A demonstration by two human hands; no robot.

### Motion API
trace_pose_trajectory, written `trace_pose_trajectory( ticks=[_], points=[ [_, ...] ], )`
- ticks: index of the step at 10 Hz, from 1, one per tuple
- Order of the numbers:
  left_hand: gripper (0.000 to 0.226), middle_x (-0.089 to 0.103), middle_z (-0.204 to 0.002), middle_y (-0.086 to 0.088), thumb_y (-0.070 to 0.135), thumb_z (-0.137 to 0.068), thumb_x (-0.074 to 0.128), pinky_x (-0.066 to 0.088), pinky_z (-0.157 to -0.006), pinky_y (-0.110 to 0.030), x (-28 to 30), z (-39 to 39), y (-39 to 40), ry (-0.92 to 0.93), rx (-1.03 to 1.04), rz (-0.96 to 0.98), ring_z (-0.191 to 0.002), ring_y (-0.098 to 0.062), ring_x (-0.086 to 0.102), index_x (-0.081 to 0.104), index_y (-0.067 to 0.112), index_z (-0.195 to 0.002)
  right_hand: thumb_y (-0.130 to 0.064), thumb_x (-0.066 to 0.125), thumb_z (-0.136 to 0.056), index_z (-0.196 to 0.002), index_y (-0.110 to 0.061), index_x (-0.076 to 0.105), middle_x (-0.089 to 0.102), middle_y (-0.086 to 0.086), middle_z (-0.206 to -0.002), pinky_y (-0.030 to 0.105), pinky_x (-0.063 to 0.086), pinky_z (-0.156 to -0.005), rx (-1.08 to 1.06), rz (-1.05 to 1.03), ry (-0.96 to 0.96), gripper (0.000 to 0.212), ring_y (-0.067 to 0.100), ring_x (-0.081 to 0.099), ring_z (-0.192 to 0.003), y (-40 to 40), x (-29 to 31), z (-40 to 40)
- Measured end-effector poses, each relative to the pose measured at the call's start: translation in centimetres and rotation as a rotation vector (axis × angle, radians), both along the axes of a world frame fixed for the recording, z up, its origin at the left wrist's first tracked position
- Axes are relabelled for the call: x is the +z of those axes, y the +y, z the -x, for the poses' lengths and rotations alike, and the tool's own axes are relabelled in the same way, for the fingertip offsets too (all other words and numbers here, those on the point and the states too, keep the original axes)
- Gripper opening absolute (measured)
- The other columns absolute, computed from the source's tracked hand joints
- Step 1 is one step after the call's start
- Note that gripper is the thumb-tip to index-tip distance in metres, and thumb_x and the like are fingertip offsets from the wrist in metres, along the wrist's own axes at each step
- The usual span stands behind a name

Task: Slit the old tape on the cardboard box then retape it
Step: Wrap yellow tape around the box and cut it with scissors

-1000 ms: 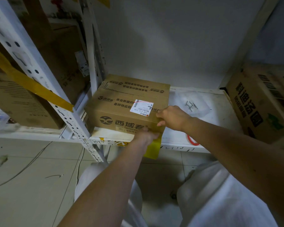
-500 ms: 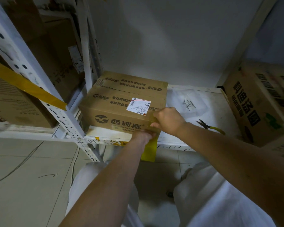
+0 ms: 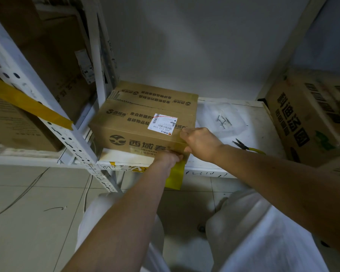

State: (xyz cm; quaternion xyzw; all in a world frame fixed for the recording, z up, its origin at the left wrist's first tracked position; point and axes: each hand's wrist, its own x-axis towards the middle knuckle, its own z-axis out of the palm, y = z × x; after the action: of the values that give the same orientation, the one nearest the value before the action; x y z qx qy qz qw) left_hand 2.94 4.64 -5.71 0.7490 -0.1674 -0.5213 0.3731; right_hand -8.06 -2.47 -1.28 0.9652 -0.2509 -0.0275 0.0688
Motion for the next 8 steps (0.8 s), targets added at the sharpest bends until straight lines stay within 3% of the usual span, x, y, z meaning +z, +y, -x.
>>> trace_pose_trajectory(
  ticks=[1,2,3,4,5,6,7,8],
  points=[
    [0.045,0.056,-0.132,-0.020,0.005,-0.085,0.067,0.042,-0.080,-0.027,-0.6,-0.3,0.0,0.031,-0.013,0.013,-0.123,-0.032,0.054,0.055,-0.002,-0.128,-0.028,0.062,-0.090,-0.128,-0.012,0.050,0.052,0.008,-0.136,0.032,0.045,-0.094,0.007,-0.111,-0.018,0.043,0.024,0.055,-0.116,-0.7,-0.1,1.1],
    [0.042,0.058,-0.130,-0.020,0.005,-0.086,0.066,0.044,-0.081,-0.028,-0.4,-0.3,0.1,0.039,-0.022,0.037,-0.122,-0.033,0.055,0.056,-0.002,-0.126,-0.026,0.052,-0.096,-0.123,-0.011,0.060,0.060,0.010,-0.130,0.035,0.047,-0.096,-0.090,-0.273,-0.240,0.031,0.025,0.057,-0.116,-1.3,0.1,2.9],
    [0.039,0.059,-0.129,-0.021,0.004,-0.085,0.066,0.045,-0.080,-0.029,0.0,-0.2,0.4,0.052,-0.021,0.044,-0.121,-0.034,0.055,0.058,-0.003,-0.124,-0.011,0.045,-0.095,-0.091,-0.006,0.060,0.065,0.015,-0.087,0.032,0.045,-0.069,-0.446,-0.115,-0.310,0.017,0.035,0.064,-0.085,-3.3,-1.2,5.0],
    [0.036,0.059,-0.129,-0.021,0.003,-0.086,0.065,0.045,-0.081,-0.030,0.0,-0.3,0.4,0.051,-0.028,0.038,-0.122,-0.034,0.055,0.060,-0.002,-0.121,-0.020,0.050,-0.095,-0.097,-0.007,0.061,0.067,0.014,-0.096,0.030,0.046,-0.069,-0.736,-0.216,-0.019,0.017,0.028,0.064,-0.085,-4.0,-3.1,7.3],
    [0.005,0.063,-0.120,-0.019,0.004,-0.087,0.065,0.043,-0.100,-0.039,0.0,-0.3,0.6,0.079,-0.016,0.014,-0.120,-0.034,0.054,0.065,0.007,-0.091,-0.016,0.047,-0.095,-0.125,-0.009,0.054,0.067,0.010,-0.103,0.030,0.054,-0.078,-0.737,-0.273,0.203,0.032,0.022,0.065,-0.093,-3.3,-4.9,8.4],
    [0.018,0.063,-0.085,-0.010,0.001,-0.081,0.071,0.044,-0.102,-0.045,-0.4,-0.7,0.8,0.087,-0.026,0.028,-0.099,-0.030,0.059,0.060,0.010,-0.071,-0.012,0.044,-0.095,-0.137,-0.009,0.043,0.066,0.010,-0.109,0.030,0.055,-0.079,-0.729,-0.198,0.234,0.041,0.022,0.065,-0.097,-3.0,-6.1,7.8],
    [0.017,0.061,-0.080,-0.007,0.000,-0.080,0.072,0.048,-0.096,-0.043,-0.2,-0.8,0.9,0.096,-0.049,0.018,-0.088,-0.027,0.059,0.061,0.010,-0.071,-0.011,0.047,-0.094,-0.128,-0.008,0.049,0.066,0.008,-0.105,0.027,0.052,-0.070,-0.777,-0.160,0.286,0.034,0.020,0.066,-0.095,-3.2,-6.9,7.8],
    [0.016,0.062,-0.081,-0.008,0.002,-0.079,0.072,0.048,-0.098,-0.046,-0.1,-1.0,0.9,0.093,-0.080,0.003,-0.095,-0.029,0.059,0.061,0.010,-0.072,-0.019,0.052,-0.094,-0.097,-0.010,0.054,0.066,0.005,-0.095,0.027,0.054,-0.072,-0.863,-0.212,0.228,0.010,0.020,0.065,-0.091,-3.6,-7.3,7.9]
  ],
)
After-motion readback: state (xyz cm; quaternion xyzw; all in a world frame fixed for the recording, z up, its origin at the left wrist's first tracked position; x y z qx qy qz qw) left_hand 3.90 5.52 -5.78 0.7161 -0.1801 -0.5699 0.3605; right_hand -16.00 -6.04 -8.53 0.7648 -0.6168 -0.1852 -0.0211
